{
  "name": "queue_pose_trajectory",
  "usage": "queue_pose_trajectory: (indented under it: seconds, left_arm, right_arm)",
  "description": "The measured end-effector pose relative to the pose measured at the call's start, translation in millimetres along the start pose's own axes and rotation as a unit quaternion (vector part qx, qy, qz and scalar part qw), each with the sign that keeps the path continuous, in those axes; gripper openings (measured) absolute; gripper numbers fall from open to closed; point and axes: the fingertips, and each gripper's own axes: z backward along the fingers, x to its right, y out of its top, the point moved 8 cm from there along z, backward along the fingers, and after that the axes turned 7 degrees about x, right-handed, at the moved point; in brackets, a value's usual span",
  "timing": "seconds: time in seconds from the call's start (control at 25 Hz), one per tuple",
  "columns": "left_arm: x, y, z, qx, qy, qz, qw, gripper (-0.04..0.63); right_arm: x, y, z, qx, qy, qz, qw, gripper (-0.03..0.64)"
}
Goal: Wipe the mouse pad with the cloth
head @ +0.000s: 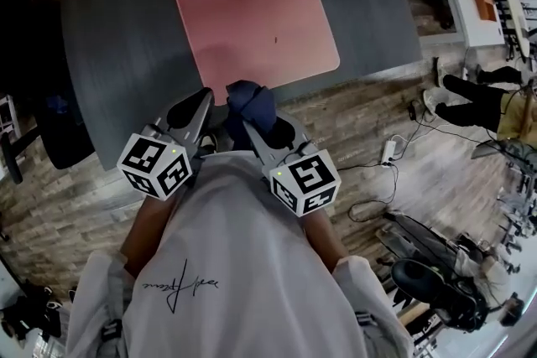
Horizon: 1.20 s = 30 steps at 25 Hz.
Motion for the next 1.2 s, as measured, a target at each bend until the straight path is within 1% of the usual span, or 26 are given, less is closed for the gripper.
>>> queue_pose_trajectory:
  seconds: [0.44,0.56,0.64,0.76,0.92,1.04,1.2]
  left_arm:
    - [2,7,-75,0.019,0.047,0.017,0.9986,0.003]
    - [5,3,-87,0.026,0.069,0.019,0.9971,0.003]
    - [6,0,-95,0.030,0.088,0.023,0.9954,0.003]
    - [8,-7,-105,0.025,0.113,0.031,0.9928,0.003]
    - [14,-13,-110,0.020,0.119,0.030,0.9922,0.003]
    - [14,-17,-107,0.019,0.122,0.033,0.9918,0.003]
    - [14,-19,-102,0.017,0.131,0.039,0.9905,0.003]
  right_arm:
    - [99,34,-3,-0.017,0.018,-0.008,1.000,0.100]
    - [127,38,-5,-0.028,0.015,-0.004,0.999,0.100]
    - [148,39,-8,-0.040,0.013,-0.016,0.999,0.100]
    - [172,38,-13,-0.053,0.023,-0.034,0.998,0.098]
    - [196,35,-21,-0.067,0.016,-0.030,0.997,0.094]
    - [209,27,-33,-0.089,0.007,-0.025,0.996,0.087]
    - [226,23,-43,-0.109,-0.005,-0.006,0.994,0.086]
